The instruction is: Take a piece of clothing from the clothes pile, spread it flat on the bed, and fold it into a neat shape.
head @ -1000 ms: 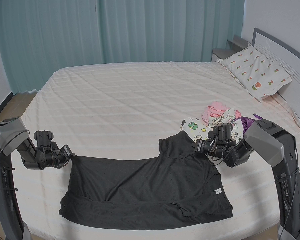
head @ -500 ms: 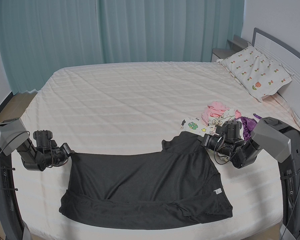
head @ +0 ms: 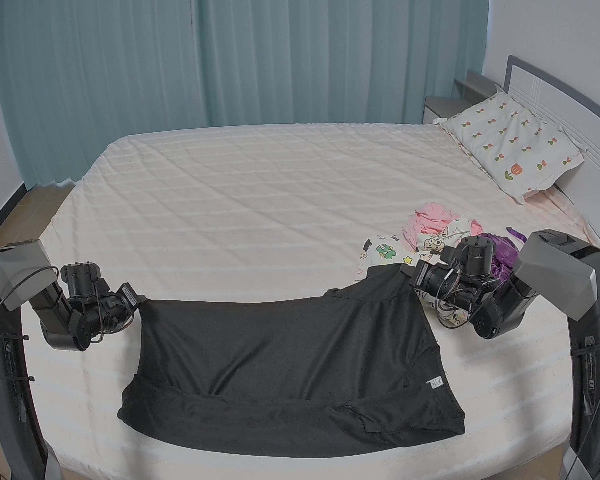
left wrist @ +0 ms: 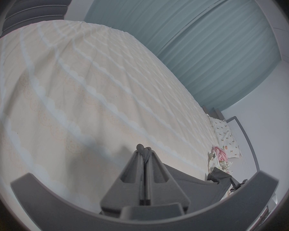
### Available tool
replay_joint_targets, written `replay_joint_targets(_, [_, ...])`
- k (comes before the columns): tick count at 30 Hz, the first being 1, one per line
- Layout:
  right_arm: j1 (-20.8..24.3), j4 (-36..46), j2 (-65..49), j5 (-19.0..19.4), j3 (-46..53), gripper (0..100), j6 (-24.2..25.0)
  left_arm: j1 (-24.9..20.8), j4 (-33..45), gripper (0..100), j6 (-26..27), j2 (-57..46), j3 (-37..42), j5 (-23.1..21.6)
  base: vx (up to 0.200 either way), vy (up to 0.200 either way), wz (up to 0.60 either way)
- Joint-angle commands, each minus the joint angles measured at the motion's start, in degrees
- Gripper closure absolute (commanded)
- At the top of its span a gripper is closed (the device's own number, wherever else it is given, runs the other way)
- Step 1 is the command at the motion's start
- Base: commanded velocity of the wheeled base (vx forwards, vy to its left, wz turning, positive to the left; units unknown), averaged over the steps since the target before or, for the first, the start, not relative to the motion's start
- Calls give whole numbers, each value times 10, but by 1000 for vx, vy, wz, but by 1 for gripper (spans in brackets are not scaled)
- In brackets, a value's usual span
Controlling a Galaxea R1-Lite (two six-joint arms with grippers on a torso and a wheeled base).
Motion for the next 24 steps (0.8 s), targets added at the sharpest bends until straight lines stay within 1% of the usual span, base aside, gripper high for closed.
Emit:
replay_joint_targets(1, [-5, -9, -26, 10, 30, 100, 5, 2, -1, 100, 1, -3, 7, -1, 0, 0, 0])
replay_joint_targets(2, [-6, -9, -27, 12, 35, 100, 5, 2, -1, 100, 0, -3, 7, -1, 0, 0, 0])
replay_joint_targets(3, [-6, -13, -32, 27, 54, 100, 5, 2, -2, 100, 1, -3, 11, -1, 0, 0, 0])
replay_joint_targets(4, [-6, -13, -32, 29, 55, 100, 5, 2, -2, 100, 1, -3, 12, -1, 0, 0, 0])
replay_joint_targets(5, [-10, -14, -44, 46, 72, 100, 5, 2, -2, 100, 1, -12, 19, -1, 0, 0, 0])
replay_joint_targets(7, [-18, -14, -54, 63, 96, 100, 4, 2, -2, 100, 1, -27, 26, -6, 0, 0, 0])
replay_joint_targets(11, [-21, -14, -65, 68, 103, 100, 4, 2, -2, 100, 11, -32, 32, -6, 0, 0, 0])
replay_joint_targets(14, [-26, -13, -82, 74, 132, 100, -2, 8, 0, 100, 27, -37, 35, -6, 0, 0, 0])
replay_joint_targets(21, [-28, -15, -114, 94, 187, 100, -7, 16, 1, 100, 30, -63, 55, -7, 0, 0, 0])
replay_joint_targets(24, [-29, -16, -128, 104, 228, 100, -28, 16, 2, 100, 54, -82, 85, -9, 0, 0, 0])
